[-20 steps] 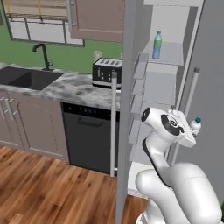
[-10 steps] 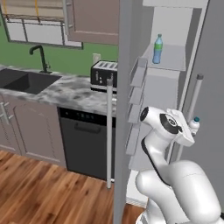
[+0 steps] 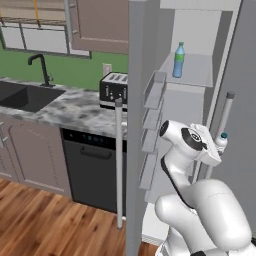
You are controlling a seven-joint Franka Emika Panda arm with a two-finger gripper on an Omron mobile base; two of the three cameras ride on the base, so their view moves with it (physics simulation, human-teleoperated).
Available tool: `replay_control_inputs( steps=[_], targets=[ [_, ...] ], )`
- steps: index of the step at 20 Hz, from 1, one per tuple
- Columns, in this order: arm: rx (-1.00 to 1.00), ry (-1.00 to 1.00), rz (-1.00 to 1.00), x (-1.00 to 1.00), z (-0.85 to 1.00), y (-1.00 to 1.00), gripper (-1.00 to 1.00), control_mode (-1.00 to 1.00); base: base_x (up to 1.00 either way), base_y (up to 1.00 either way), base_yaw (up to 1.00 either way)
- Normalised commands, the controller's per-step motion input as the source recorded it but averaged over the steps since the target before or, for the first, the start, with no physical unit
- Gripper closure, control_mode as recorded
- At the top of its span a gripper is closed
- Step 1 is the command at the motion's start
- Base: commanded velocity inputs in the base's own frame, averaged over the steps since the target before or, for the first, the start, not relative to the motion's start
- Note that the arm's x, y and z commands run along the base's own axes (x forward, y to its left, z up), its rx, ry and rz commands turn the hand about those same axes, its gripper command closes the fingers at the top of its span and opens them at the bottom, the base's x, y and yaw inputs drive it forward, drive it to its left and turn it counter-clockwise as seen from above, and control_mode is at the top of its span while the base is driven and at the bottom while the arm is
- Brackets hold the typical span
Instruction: Take the bottled waters from the counter and place them in the freezer to freeze. Close the freezer door after placing the bottles.
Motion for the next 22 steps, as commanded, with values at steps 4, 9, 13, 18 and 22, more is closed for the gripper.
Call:
replay_control_inputs(
  steps=[4, 9, 13, 18, 22],
  targets=[
    [-0.05, -0.04, 0.0, -0.09, 0.39, 0.11, 1.0, -1.0, 0.0, 0.03, 0.0],
    [-0.13, -0.06, 0.01, -0.02, 0.93, 0.23, 1.0, -1.0, 0.0, 0.0, 0.0],
    [-0.13, 0.0, 0.07, 0.0, 0.93, 0.19, 1.0, -1.0, 0.0, 0.0, 0.0],
    [-0.14, 0.07, 0.19, 0.12, 0.75, 0.32, 1.0, -1.0, 0.0, 0.0, 0.0],
    [-0.03, 0.05, 0.32, 0.0, 0.69, 0.05, 1.0, -1.0, 0.0, 0.0, 0.0]
  ],
)
